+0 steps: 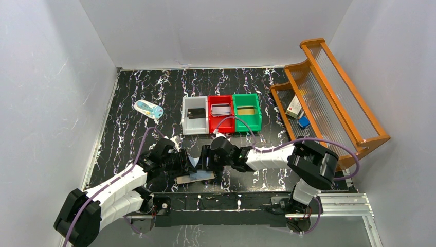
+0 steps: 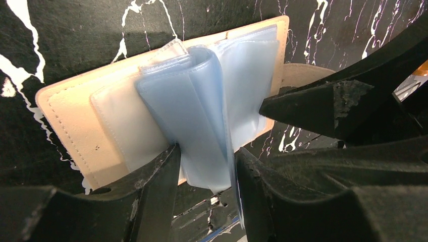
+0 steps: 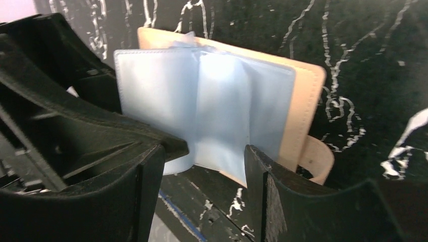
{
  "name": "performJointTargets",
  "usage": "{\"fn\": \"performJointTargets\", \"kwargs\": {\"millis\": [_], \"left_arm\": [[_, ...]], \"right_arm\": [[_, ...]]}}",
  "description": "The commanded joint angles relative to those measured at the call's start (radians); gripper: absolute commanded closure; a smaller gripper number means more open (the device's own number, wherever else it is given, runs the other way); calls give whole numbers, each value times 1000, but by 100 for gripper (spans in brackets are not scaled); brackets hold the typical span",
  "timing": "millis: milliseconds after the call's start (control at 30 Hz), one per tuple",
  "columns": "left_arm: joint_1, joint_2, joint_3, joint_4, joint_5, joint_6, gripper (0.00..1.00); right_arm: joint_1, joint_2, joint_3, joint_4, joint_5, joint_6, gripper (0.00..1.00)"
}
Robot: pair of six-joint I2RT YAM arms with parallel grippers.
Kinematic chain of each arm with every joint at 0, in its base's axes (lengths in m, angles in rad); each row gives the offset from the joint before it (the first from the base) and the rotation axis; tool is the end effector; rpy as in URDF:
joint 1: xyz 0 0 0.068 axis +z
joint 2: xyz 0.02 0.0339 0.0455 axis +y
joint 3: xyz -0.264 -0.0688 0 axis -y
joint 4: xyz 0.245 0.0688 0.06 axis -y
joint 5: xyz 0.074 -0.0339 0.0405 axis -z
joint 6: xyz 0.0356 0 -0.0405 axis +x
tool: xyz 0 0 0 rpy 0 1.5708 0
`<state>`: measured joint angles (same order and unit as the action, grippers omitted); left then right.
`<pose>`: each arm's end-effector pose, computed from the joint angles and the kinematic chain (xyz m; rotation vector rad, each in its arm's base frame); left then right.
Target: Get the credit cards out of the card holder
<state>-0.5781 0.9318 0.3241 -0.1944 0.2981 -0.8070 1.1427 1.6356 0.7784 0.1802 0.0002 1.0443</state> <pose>0.1392 -0.1033 0.1571 -0.1382 2.5672 -0.9593 0.1363 0.2986 0.1623 -0.1239 2.5197 1.0737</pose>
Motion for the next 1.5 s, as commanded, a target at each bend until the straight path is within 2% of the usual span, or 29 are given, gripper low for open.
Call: {"fn": "performJointTargets", "kwargs": {"millis": [0, 100, 167, 367, 433, 767, 900, 1067, 1233, 1300, 1467], "left_arm": [[-3, 0, -16, -11, -2, 5, 57], [-3, -3, -17, -10, -3, 5, 58], [-4, -4, -16, -10, -2, 6, 58], [-4, -9, -15, -10, -4, 6, 58], [-3, -8, -13, -11, -4, 8, 59], [-2, 2, -16, -7, -6, 9, 59], [-3, 6, -20, -2, -5, 8, 60], [-3, 2, -24, 0, -2, 4, 60], [-3, -1, -23, 1, 1, 4, 61], [-4, -3, -23, 1, 2, 5, 61], [-4, -15, -23, 0, 4, 4, 61]], "right_arm": [[-18, -4, -29, 214, -109, 43, 32], [-34, -6, -53, 295, -150, 66, 33], [-37, -15, -53, 280, -141, 66, 33], [-31, -42, 61, -123, 46, -18, 32], [-31, -35, 84, -210, 76, -34, 31], [20, 97, 172, -299, 95, -47, 29], [23, 129, 146, -183, 28, -23, 29], [20, 66, 45, 54, -27, 29, 31], [11, 43, -17, 285, -116, 61, 38], [10, 39, -22, 316, -125, 70, 44], [10, 22, -32, 313, -117, 72, 51]]}}
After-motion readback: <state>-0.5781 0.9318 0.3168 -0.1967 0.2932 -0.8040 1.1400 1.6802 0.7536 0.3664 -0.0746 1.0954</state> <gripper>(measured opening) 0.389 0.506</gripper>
